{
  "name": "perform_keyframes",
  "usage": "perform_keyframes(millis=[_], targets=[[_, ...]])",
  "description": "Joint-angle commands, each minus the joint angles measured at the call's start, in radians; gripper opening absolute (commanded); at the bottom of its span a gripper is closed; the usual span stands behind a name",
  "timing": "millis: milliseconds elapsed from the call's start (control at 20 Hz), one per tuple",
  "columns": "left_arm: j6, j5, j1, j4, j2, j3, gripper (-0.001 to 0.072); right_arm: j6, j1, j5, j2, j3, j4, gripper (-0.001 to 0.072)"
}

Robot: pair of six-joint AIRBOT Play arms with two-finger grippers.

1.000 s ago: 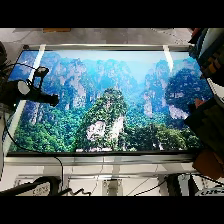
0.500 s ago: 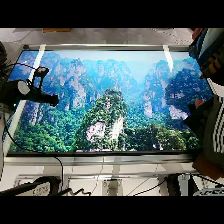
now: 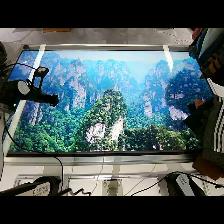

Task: Fold the clothes and pants, and hang the long-sleeved shirts on hangers.

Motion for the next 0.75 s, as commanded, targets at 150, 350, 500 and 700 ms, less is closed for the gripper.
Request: perform_keyframes(millis=[150, 350, 500, 700], targets=[[0.000, 0.000, 0.001, 0.000, 0.000, 0.000, 0.0655, -0.330, 0.731, 0.107, -0.205, -0.002, -0.200, 0.0102], [0.000, 0.000, 0.001, 0.000, 0.000, 0.000, 0.0654, -0.468, 0.986, -0.023, -0.332, -0.002, -0.478, 0.0023], [0.000, 0.000, 0.001, 0.000, 0.000, 0.000, 0.0654, -0.406, 1.020, -0.145, -0.417, -0.002, -0.521, 0.0023], [0.000, 0.000, 0.001, 0.000, 0.000, 0.000, 0.0655, -0.328, 1.018, -0.153, -0.470, -0.002, -0.532, 0.0023]])
